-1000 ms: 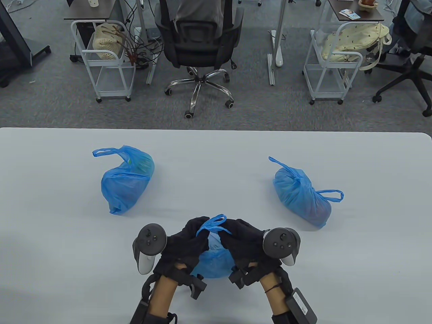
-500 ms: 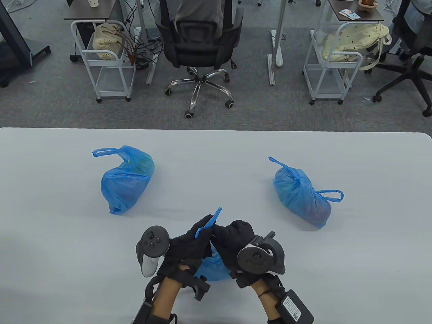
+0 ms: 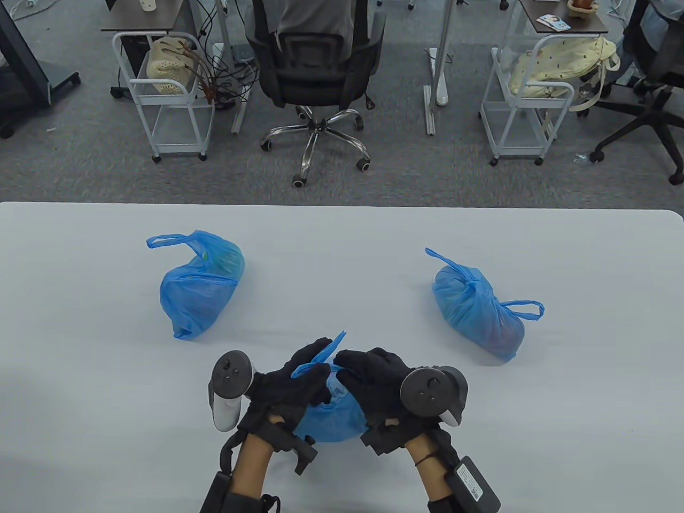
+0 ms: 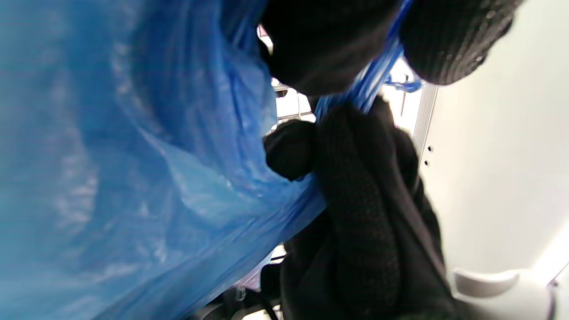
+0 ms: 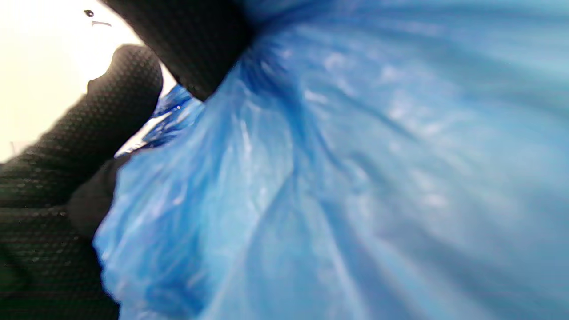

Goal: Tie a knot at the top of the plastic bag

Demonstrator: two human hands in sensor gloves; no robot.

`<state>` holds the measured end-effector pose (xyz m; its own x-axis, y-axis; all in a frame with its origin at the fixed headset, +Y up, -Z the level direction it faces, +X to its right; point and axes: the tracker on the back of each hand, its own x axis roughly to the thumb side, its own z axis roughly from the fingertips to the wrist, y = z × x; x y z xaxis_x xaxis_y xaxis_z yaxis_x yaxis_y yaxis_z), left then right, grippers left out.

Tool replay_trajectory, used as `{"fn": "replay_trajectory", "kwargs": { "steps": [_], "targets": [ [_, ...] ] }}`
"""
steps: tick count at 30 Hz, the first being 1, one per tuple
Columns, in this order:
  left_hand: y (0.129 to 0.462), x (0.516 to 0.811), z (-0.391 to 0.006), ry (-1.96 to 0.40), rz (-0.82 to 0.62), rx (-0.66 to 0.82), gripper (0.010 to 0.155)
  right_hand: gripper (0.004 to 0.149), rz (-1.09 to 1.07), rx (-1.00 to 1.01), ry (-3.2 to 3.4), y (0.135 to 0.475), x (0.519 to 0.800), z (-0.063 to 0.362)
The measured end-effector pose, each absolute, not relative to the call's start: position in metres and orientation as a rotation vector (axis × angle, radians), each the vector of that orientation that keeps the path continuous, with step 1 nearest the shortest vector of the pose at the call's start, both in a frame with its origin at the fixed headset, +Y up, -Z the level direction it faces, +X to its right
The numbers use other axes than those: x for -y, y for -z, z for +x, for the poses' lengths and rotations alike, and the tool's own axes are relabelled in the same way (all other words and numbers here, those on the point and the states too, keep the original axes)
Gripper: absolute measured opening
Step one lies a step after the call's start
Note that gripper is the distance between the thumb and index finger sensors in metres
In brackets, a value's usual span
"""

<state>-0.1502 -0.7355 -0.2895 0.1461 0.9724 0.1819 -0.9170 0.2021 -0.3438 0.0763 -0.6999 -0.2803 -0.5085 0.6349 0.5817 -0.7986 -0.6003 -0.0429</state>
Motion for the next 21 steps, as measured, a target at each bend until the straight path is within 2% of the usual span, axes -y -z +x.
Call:
{"fn": "replay_trajectory", "kwargs": {
  "steps": [5,10,16,19,21],
  "targets": [
    [0.286,0.733,-0.143,-1.315,-0.127,0.367,0.057,0.036,0.712,0.471,-2.197,0.274,0.695,0.067],
    [0.285,0.73,-0.144,-1.335,-0.105,0.374,0.054,0.038,0.614,0.364,-2.074,0.282,0.697,0.079],
    [0.284,0.727,-0.139,-1.273,-0.116,0.431,0.053,0.066,0.458,0.379,-1.885,0.285,0.697,0.099],
    [0.283,0.727,-0.134,-1.221,-0.126,0.452,0.053,0.059,0.471,0.393,-1.811,0.284,0.692,0.097],
    [0.283,0.728,-0.133,-1.235,-0.139,0.447,0.053,0.04,0.442,0.511,-1.841,0.279,0.688,0.097]
  ]
}}
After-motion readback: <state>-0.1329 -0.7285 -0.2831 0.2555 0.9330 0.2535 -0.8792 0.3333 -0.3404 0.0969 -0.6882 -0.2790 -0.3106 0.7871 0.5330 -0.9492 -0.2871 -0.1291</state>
